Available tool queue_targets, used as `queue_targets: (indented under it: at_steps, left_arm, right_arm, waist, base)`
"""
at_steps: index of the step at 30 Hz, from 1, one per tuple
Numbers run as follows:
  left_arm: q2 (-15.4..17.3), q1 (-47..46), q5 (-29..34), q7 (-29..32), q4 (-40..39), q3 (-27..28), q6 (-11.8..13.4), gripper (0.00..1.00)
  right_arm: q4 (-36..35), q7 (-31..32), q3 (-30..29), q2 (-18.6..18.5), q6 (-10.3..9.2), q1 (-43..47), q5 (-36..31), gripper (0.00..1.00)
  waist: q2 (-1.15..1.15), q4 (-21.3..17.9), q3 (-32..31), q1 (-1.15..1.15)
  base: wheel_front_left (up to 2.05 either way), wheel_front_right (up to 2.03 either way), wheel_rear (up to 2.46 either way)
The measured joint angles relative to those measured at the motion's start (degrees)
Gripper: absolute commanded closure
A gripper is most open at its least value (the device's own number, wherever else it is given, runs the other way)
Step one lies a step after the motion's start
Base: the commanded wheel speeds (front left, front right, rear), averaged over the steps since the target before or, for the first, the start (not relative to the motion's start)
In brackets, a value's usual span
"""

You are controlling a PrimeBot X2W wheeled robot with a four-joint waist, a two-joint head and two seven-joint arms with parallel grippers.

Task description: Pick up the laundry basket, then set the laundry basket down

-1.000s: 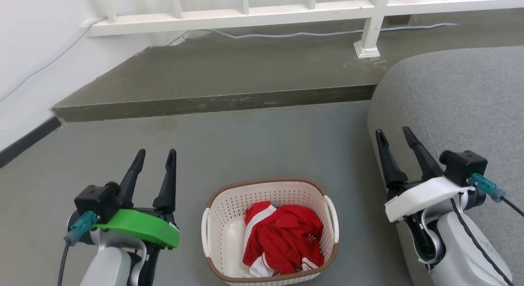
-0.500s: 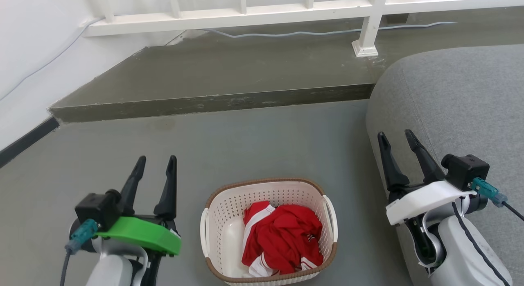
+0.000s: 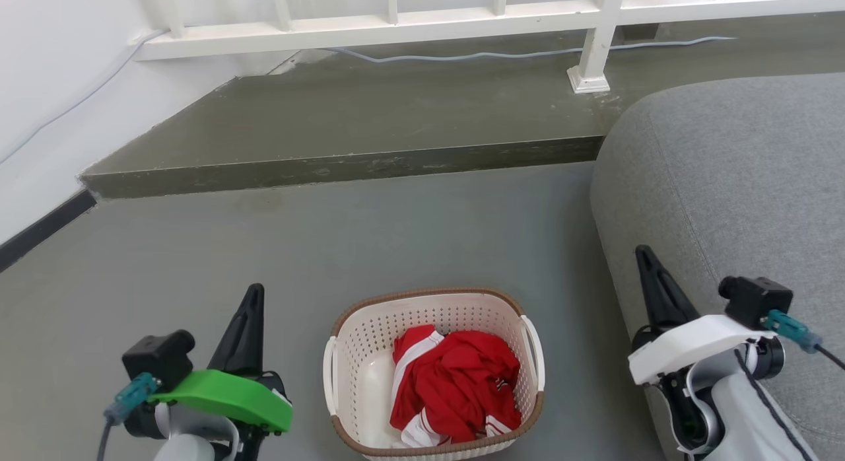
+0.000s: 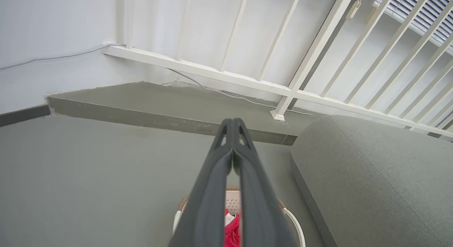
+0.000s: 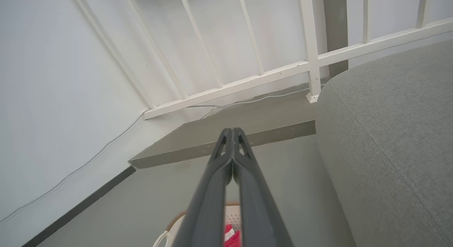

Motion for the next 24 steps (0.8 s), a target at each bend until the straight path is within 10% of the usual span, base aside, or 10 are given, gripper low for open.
queue_targets:
  at_steps: [24]
  left_arm:
    - [-0.2, 0.0, -15.6, 5.0, 0.1, 4.0, 0.0, 1.00]
  right_arm:
    - [-0.1, 5.2, -4.5, 0.7, 0.52, 0.0, 17.2, 1.00]
  waist:
    - [0.00, 0.1, -0.3, 0.00]
  base:
    - [0.00, 0.00, 0.00]
